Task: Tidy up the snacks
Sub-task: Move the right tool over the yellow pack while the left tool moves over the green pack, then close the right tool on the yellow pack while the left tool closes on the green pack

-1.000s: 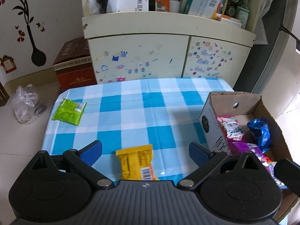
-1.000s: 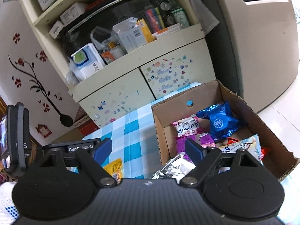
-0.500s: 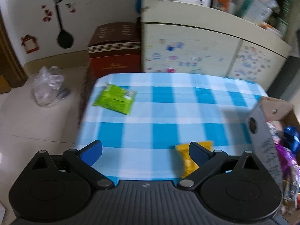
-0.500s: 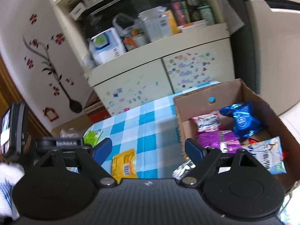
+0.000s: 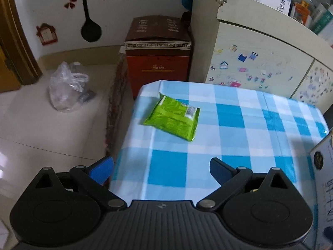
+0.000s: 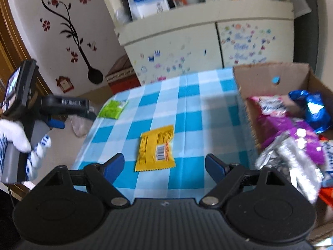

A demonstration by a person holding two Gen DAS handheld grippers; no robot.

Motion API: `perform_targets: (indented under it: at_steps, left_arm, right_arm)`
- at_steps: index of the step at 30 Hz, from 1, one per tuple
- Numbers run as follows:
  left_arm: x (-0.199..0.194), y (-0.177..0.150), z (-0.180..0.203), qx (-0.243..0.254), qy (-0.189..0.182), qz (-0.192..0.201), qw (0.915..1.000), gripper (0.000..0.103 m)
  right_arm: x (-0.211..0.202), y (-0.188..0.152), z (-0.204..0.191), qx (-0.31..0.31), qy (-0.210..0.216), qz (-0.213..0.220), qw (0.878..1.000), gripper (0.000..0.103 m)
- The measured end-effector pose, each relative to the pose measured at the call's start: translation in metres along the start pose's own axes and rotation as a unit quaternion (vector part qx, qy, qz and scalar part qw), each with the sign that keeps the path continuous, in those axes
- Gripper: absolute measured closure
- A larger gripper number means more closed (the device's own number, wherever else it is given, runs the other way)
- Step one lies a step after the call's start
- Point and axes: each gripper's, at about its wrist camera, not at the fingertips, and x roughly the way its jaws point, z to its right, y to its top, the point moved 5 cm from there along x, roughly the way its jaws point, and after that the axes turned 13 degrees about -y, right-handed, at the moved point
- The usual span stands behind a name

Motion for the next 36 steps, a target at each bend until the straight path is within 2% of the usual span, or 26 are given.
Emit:
perform_targets:
  at_steps: [9, 14, 21, 26, 30, 34, 36]
  left_arm:
    - [0.047, 0.017, 0.0, 0.062, 0.023, -0.002, 0.9978, 0.002]
    - [0.071, 0.027, -0.005, 0.068, 0.018, -0.001, 0.9975, 0.002]
    - [0.099, 0.03, 0.002, 0.104, 0.018, -0.009, 0.9944, 0.001]
    - [0.104, 0.036, -0.004, 0.076, 0.012, -0.001, 0.997, 0.0]
    - [0.105, 0.036, -0.006, 0.073, 0.005, 0.006, 0.9973, 0.0]
    - [0.103, 0.037, -0.008, 0.038, -0.027, 0.008, 0.9989, 0.015]
    - [0.102, 0.037, -0.004, 0.045, -0.024, 0.009, 0.9986, 0.02]
  right_arm:
    - [0.037, 0.002, -0.01, -0.006, -0.016, -0.021, 1.0, 0.018]
    - [0.052, 0.004, -0.019, -0.017, -0.017, -0.022, 0.999, 0.018]
    - [0.067, 0.004, -0.035, -0.048, -0.026, -0.01, 0.998, 0.018]
    - [0.079, 0.001, -0.042, -0.068, -0.04, -0.01, 0.997, 0.018]
    - [0.087, -0.001, -0.047, -0.074, -0.042, -0.013, 0.996, 0.018]
    - [0.092, -0.004, -0.05, -0.082, -0.053, -0.01, 0.995, 0.02]
    - [0.091, -0.003, -0.05, -0.084, -0.053, -0.006, 0.995, 0.033]
